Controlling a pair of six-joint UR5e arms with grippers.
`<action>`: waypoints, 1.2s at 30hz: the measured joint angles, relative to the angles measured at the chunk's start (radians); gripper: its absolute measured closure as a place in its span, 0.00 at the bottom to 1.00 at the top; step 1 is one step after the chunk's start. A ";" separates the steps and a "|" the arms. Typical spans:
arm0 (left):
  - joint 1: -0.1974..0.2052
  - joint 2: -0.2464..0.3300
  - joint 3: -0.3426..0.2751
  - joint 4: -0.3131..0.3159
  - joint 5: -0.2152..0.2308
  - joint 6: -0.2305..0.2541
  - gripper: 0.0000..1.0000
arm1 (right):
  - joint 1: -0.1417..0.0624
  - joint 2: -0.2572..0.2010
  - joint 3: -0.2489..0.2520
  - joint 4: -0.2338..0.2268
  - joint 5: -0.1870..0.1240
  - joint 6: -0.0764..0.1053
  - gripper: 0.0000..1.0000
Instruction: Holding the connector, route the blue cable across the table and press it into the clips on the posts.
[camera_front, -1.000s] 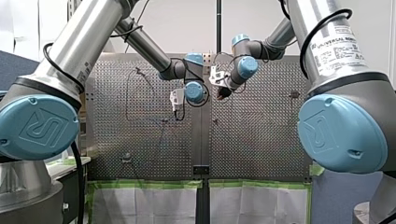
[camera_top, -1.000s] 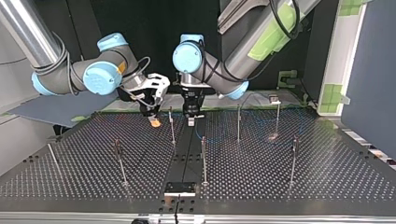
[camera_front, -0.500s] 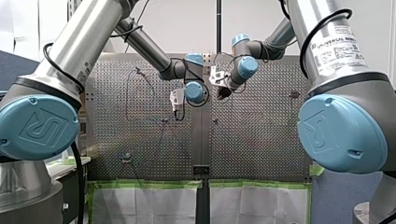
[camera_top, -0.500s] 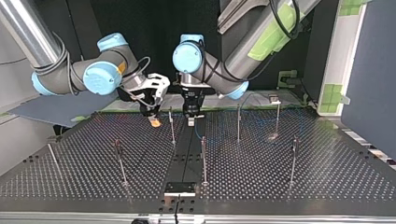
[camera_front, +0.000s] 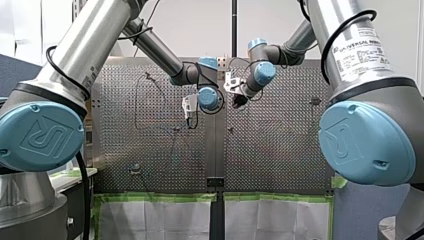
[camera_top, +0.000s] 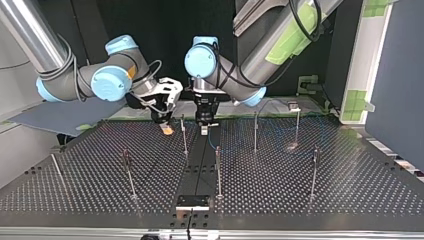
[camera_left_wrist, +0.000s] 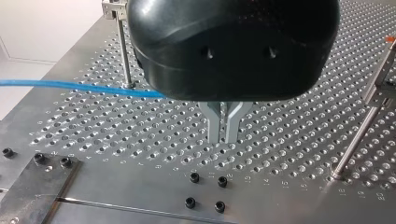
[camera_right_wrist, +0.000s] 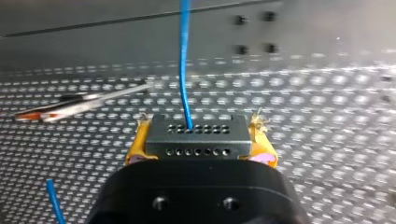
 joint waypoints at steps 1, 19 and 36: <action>0.000 0.000 0.000 0.000 0.000 0.000 0.92 | 0.001 0.007 0.007 0.000 -0.001 -0.003 1.00; -0.001 -0.001 -0.002 -0.002 -0.002 -0.002 0.00 | 0.001 0.110 0.055 0.000 -0.003 -0.008 1.00; -0.005 -0.082 -0.049 -0.067 -0.021 -0.011 0.00 | 0.002 0.110 0.055 -0.001 -0.003 -0.008 1.00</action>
